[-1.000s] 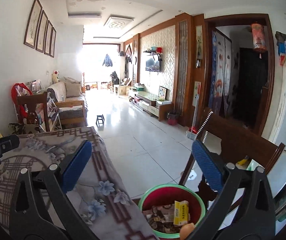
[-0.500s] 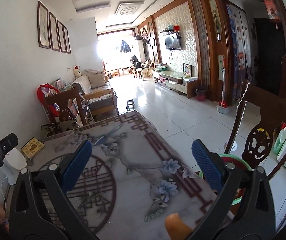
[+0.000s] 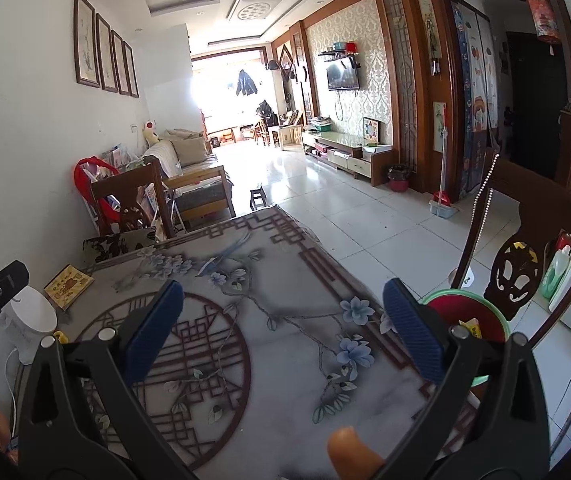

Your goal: Collect trash

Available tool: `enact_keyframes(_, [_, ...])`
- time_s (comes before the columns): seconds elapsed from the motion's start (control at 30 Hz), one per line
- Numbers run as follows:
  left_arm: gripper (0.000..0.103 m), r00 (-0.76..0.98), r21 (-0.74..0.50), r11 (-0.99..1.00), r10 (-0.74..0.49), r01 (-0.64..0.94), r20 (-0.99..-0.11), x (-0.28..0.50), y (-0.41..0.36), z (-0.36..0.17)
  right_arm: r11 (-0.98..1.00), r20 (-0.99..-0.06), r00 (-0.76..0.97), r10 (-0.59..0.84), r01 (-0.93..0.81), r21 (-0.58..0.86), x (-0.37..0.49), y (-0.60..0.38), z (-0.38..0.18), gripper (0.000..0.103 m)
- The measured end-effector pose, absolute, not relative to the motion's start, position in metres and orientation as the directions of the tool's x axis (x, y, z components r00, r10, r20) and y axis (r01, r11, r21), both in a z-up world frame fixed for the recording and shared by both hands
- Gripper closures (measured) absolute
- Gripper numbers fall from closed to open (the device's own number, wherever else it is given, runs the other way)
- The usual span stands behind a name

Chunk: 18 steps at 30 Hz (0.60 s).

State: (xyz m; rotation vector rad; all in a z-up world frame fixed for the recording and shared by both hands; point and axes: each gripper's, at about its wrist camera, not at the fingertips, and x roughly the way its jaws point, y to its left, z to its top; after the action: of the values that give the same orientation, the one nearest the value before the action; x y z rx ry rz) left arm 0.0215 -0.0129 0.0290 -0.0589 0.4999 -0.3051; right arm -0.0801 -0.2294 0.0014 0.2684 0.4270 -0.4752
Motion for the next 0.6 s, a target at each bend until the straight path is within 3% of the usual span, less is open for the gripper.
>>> enact_keyframes(0.6, [0.008, 0.802, -0.151, 0.942, -0.334, 0.299, -0.496, 0.0272, -0.0122, 0.0193, 0.837, -0.454, 0.787, -0.417, 0.527, 0.146, -0.0870, -0.2263, 0.0036, 0.004])
